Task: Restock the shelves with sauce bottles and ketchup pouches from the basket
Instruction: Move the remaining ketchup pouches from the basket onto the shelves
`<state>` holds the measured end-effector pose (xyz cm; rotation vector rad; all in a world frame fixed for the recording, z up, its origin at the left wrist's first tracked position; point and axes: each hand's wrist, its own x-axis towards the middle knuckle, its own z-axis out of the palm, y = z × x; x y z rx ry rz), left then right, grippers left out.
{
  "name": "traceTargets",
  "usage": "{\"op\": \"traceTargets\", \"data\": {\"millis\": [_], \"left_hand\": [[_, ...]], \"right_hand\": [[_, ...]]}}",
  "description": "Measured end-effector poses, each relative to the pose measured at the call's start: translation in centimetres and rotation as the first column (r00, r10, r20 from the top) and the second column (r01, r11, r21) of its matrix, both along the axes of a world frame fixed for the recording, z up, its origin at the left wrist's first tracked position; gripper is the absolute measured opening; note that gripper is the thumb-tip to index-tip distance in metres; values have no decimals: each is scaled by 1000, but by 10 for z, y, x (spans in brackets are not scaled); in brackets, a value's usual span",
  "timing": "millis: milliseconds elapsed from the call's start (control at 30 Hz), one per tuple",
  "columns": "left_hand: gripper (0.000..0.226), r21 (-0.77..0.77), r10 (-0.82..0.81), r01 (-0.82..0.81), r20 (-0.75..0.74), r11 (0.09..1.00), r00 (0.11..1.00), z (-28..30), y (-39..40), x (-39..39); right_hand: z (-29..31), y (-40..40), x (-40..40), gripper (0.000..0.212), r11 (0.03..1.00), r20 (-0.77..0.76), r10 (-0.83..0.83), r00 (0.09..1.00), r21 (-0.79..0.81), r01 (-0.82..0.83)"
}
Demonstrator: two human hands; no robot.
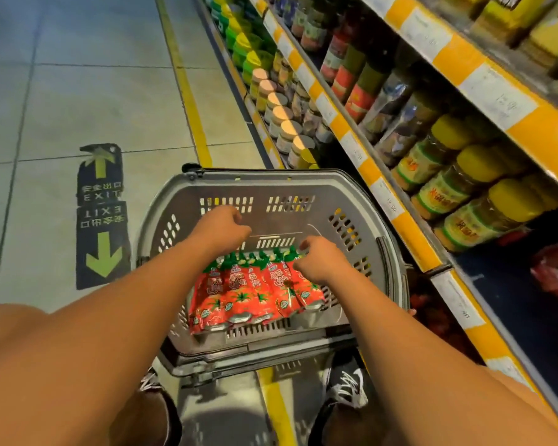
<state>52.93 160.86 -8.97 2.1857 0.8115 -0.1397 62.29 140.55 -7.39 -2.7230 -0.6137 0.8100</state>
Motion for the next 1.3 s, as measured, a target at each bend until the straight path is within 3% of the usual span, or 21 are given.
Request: {"op": "traceTargets", "data": {"millis": [133,233,367,533,733,833,933,1067,1133,1233,1300], "left_hand": [[20,-72,4,-7,-46,997,999,-29,-4,30],[20,-109,0,-10,-95,994,995,-60,-10,41],[16,-121,-10,-13,-187,993,982,-100,-13,47],[20,-163,14,-67,-309,984,951,-141,-14,46],[19,-99,25,-80,-466,992,884,-179,-22,34],[33,-36,35,-67,-563,997,826,-192,-25,28],[51,-3,80,-101,-596,995,799,-198,-28,27],[65,-11,65,-89,-599,996,798,-202,-30,29],[68,-25,67,-103,-602,994,796,-203,-28,27],[70,-58,77,-144,-619,988,781,-204,-26,25],[55,-87,36,-112,-607,990,794,-205,-27,24]], "right_hand": [[-33,12,15,31,1000,-34,-16,999,-20,15],[-55,9,30,11,998,-47,-35,998,-46,33],[-85,1,49,7,991,-76,-88,993,-107,79],[-123,-9,66,21,978,-153,-164,975,-153,140],[-158,-13,73,9,975,-221,-160,962,-186,119],[-168,-14,76,12,977,-240,-141,961,-193,95],[-177,-16,80,20,966,-287,-182,941,-232,116],[-181,-15,76,10,952,-369,-188,910,-298,76],[-183,-14,76,20,949,-376,-202,904,-303,86],[-185,-13,79,18,945,-395,-239,887,-304,120],[-187,-14,80,19,941,-403,-274,873,-300,157]]}}
